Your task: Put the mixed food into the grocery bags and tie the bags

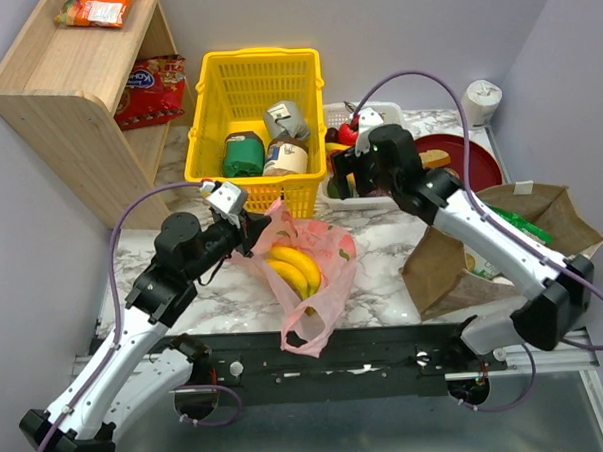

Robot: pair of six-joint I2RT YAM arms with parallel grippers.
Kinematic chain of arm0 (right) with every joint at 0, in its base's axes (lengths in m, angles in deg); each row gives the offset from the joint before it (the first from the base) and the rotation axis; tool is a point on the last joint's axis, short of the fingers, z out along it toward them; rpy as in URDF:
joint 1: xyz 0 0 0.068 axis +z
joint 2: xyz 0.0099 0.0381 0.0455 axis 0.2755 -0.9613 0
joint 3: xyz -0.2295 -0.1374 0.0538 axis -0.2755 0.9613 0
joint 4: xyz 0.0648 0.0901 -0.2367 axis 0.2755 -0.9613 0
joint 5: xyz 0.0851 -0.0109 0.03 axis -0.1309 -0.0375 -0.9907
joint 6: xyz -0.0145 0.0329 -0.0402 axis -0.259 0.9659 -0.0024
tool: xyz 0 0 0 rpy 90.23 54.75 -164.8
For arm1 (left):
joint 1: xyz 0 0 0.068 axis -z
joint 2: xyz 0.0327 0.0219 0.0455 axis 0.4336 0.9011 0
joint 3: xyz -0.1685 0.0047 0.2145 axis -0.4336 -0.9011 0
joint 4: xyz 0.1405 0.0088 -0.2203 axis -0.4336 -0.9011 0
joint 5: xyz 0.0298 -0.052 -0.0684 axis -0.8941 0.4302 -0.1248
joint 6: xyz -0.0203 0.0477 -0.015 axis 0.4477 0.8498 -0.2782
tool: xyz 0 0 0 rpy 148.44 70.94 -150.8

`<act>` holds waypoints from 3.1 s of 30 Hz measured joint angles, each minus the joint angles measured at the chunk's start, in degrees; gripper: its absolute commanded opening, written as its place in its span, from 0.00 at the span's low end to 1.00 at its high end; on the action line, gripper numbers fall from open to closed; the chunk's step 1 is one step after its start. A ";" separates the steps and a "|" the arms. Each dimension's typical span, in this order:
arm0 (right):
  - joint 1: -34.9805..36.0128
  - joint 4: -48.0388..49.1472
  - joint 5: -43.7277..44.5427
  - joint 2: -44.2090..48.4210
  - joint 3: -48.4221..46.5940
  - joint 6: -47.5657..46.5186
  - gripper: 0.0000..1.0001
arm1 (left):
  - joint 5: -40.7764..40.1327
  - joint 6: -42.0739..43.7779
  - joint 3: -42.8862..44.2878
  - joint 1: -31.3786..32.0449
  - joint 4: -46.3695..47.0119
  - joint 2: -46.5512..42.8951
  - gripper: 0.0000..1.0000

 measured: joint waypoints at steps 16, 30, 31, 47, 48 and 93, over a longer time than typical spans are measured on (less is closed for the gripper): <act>-18.49 -16.20 -0.90 -32.79 -23.98 3.52 0.95 | 8.20 0.07 -4.22 0.00 7.28 -7.63 0.00; -21.14 -23.26 2.62 -45.44 -31.54 0.39 0.86 | 8.94 -0.02 -4.24 0.00 7.32 -7.45 0.00; -21.14 -23.45 2.80 -45.70 -31.52 0.31 0.82 | 8.94 -0.02 -4.24 0.00 7.34 -7.45 0.00; -17.59 -14.47 1.73 -20.72 -15.50 -2.21 0.40 | 9.05 -0.42 -4.24 0.00 7.69 -6.29 0.00; -16.11 -12.85 0.92 -16.52 -14.40 -2.21 0.40 | 8.83 -0.42 -4.24 0.00 7.65 -6.10 0.00; 14.84 15.28 -7.43 9.05 21.59 5.33 0.89 | 4.07 -0.28 -4.26 -0.61 6.60 -6.82 0.00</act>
